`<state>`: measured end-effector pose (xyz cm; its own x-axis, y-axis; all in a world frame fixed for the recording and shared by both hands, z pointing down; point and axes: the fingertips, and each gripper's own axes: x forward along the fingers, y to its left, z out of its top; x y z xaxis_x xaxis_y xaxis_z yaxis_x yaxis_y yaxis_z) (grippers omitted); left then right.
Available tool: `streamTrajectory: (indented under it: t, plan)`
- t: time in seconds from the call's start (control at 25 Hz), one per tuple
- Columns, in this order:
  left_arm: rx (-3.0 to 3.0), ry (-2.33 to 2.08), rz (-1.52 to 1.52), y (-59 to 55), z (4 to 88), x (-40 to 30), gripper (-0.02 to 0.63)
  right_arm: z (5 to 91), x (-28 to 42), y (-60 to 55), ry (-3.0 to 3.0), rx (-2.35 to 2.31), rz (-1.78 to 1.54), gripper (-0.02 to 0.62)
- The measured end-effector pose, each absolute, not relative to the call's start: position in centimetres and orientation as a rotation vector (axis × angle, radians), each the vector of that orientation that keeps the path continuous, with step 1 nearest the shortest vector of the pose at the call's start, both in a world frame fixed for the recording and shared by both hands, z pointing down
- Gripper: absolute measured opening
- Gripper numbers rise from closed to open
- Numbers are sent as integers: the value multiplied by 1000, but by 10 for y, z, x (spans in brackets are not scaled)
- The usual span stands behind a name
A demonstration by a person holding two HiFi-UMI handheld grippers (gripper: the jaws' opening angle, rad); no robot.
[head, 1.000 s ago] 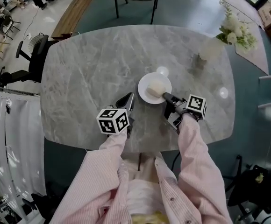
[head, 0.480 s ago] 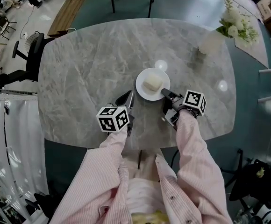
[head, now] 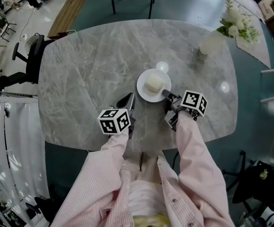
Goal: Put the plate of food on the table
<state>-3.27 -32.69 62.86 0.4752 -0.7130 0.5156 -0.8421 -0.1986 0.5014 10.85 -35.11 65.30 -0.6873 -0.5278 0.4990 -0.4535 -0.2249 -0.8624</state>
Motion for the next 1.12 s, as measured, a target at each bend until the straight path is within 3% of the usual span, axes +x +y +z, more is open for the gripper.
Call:
streamTrajectory:
  t: [0.76,1.12]
  plan:
    - [1960,-1285,206,-328,629,-32,-3,657,108,-345,2448,-1600,-1861,139]
    - [1973,-1281,202,-328,625,-31,-3,657,119,-341,2514,-1780,-1762,161]
